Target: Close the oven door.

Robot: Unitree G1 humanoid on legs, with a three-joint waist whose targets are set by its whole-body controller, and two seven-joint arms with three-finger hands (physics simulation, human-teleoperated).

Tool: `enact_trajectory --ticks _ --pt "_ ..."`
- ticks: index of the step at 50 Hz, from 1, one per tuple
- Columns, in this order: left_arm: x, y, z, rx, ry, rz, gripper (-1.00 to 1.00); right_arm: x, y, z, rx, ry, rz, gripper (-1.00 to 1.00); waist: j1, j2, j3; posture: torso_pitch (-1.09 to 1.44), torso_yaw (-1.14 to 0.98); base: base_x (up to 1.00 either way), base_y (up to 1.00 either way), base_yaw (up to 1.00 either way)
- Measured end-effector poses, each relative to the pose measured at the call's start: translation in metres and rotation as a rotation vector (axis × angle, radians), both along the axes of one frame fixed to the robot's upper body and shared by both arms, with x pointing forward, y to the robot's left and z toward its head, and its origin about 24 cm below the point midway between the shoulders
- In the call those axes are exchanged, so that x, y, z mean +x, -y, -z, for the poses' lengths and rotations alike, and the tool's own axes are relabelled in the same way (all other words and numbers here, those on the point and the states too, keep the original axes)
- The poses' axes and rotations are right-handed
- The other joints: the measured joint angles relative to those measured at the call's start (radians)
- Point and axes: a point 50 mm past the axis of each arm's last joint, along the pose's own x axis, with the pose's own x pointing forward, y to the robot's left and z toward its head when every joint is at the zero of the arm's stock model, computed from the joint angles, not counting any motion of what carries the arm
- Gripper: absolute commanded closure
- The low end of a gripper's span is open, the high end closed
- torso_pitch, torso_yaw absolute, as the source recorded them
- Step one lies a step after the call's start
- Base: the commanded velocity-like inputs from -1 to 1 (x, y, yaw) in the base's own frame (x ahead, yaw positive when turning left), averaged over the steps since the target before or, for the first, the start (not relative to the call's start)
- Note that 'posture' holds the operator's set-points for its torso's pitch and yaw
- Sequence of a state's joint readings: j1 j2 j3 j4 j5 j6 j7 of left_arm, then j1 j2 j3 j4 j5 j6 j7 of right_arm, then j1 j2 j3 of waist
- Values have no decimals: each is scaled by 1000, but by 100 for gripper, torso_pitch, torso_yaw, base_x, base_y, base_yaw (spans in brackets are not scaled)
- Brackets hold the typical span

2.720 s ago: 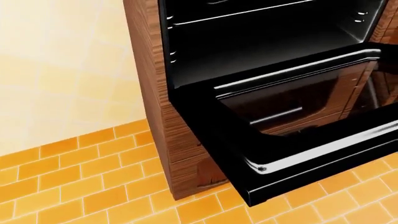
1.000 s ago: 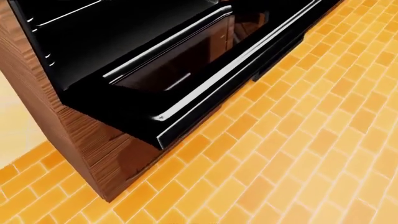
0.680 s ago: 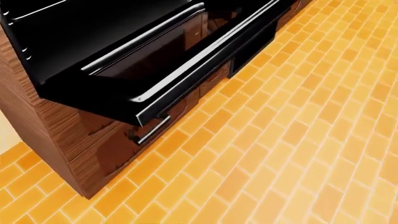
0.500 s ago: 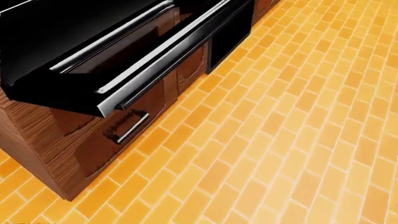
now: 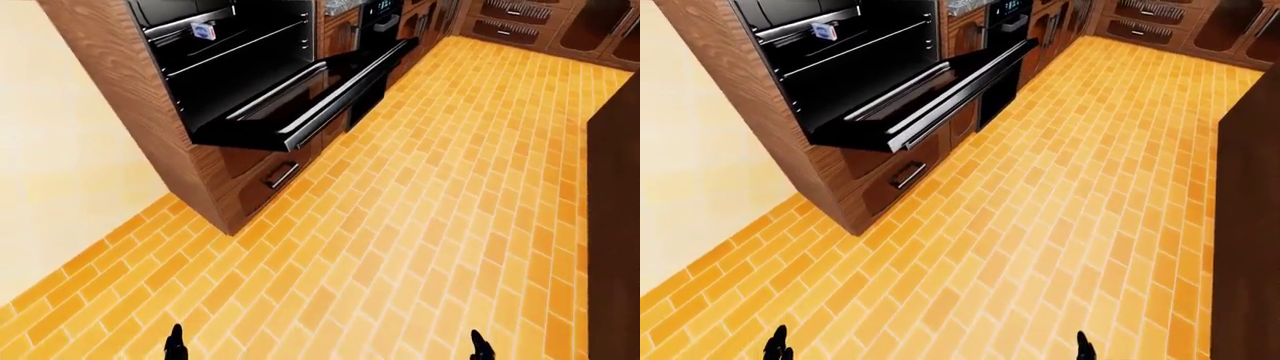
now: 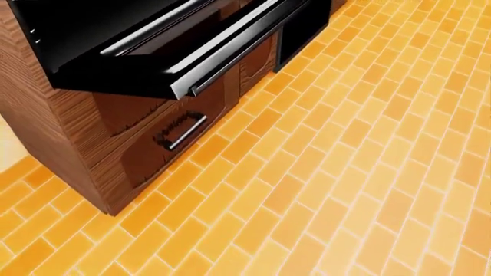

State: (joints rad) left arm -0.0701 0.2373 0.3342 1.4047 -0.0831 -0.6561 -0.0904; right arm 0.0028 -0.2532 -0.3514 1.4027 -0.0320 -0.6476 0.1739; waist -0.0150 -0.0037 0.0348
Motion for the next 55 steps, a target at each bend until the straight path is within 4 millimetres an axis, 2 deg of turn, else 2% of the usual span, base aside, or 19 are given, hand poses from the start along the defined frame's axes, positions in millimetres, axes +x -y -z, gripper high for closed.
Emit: enact_trajectory --ticks 19,24,31,33,36,40,41,43,45,48,49,50,52,55 --pt "0 -1 0 1 0 -3 -100 -2 -3 1 1 -2 -23 -100 7 6 -17 0 0 1 0 0" --pt "-1 -1 0 2 -2 -4 -100 -3 -4 1 2 -4 -32 -100 10 1 7 0 0 19 4 0" --pt "0 2 1 -5 -2 4 -100 -3 -1 0 -6 -7 -29 -100 12 41 13 0 0 22 8 0" --pt "-1 2 1 -6 -5 5 -100 -4 -2 1 -5 -8 -29 -100 13 49 20 0 0 30 18 0" --pt "-2 -4 -1 4 -8 -7 -100 -5 -6 3 9 -15 -37 -100 14 23 24 0 0 29 19 0" --pt "-3 -8 -1 9 -8 -24 -100 -6 -8 4 20 -23 -45 -100 16 13 11 0 0 29 23 0" --pt "-2 -7 -1 10 -5 -23 -100 -5 -8 4 20 -22 -45 -100 19 3 10 0 0 28 35 0" --pt "0 -7 -3 16 8 -19 -100 -3 -7 3 18 -14 -47 -100 25 -32 13 0 0 28 42 0" --pt "3 0 -1 1 14 -8 -100 -2 -3 1 8 -11 -39 -100 13 -28 25 0 0 29 46 0" --pt "-1 7 3 -20 -13 16 -100 -4 -1 1 3 -14 -25 -100 0 -56 10 0 0 28 46 0" --pt "-2 7 4 -21 -18 17 -100 -4 0 1 2 -11 -24 -100 -1 -59 7 0 0 28 46 0" --pt "-2 7 4 -20 -18 16 -100 -3 0 0 0 -7 -24 -100 -3 -55 7 0 0 29 46 0" --pt "-1 5 2 -14 -11 11 -100 -1 2 -1 -5 2 -23 -100 -9 -32 13 0 0 28 46 0" --pt "1 2 0 -6 2 6 -100 -2 2 -1 -2 -3 -18 -100 -12 21 12 0 0 21 49 0"
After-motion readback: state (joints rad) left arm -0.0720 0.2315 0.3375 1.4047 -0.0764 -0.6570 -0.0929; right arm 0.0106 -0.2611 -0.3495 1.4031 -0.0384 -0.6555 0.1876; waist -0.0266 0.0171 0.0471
